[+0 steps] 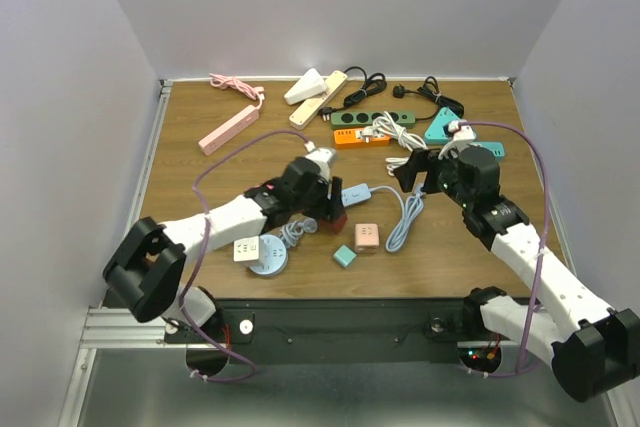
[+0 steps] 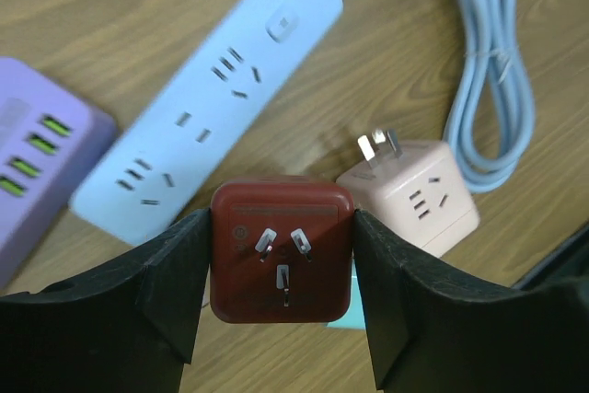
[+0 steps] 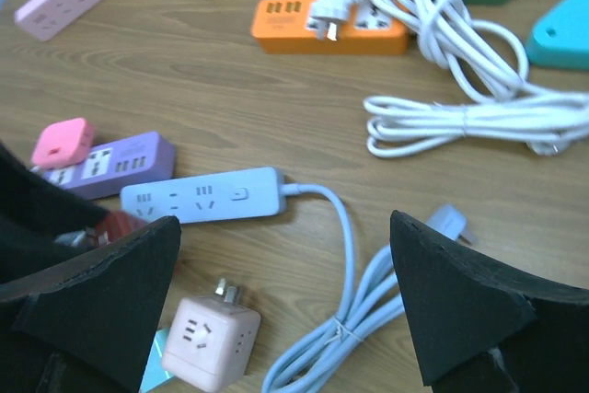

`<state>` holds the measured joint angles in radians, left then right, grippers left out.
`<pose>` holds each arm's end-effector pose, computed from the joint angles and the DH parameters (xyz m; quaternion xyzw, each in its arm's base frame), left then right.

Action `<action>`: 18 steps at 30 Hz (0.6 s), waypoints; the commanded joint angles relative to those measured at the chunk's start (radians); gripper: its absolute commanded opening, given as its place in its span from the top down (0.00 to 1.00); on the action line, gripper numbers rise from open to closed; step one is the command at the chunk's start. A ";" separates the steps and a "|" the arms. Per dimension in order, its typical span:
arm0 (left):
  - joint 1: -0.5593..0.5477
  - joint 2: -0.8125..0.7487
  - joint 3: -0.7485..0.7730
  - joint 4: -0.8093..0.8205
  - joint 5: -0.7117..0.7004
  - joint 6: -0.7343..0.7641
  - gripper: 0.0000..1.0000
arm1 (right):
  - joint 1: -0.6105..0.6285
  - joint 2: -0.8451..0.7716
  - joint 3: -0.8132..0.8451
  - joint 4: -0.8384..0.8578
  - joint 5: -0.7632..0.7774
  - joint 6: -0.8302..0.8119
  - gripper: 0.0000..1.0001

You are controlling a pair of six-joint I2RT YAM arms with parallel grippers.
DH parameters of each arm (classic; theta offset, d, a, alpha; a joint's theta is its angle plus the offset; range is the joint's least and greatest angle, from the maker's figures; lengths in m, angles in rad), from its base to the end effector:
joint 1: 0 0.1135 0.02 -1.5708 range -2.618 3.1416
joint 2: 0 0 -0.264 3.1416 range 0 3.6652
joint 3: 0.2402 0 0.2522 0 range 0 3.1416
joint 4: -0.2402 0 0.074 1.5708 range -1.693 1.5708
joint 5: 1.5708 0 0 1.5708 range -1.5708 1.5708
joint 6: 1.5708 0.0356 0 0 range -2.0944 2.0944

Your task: Insert the plug

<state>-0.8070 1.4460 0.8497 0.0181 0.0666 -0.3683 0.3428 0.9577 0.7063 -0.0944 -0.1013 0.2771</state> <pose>0.2163 -0.2293 0.2277 0.2067 0.8544 -0.2882 0.3798 0.2090 0.0784 0.2895 -0.0559 0.8158 0.2146 0.5342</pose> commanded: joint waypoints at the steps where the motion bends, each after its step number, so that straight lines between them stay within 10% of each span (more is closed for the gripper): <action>1: 0.132 -0.125 0.003 0.083 0.181 -0.092 1.00 | 0.007 -0.020 0.062 0.032 -0.155 -0.101 0.00; 18: 0.304 -0.197 -0.090 0.558 0.610 -0.773 1.00 | 0.173 0.065 0.131 0.214 -0.423 -0.151 0.00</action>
<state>-0.5331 1.3132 0.7937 0.3714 0.5674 -0.9245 0.4725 1.0229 0.7891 0.0353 -0.4950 0.1535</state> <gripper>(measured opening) 0.684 0.998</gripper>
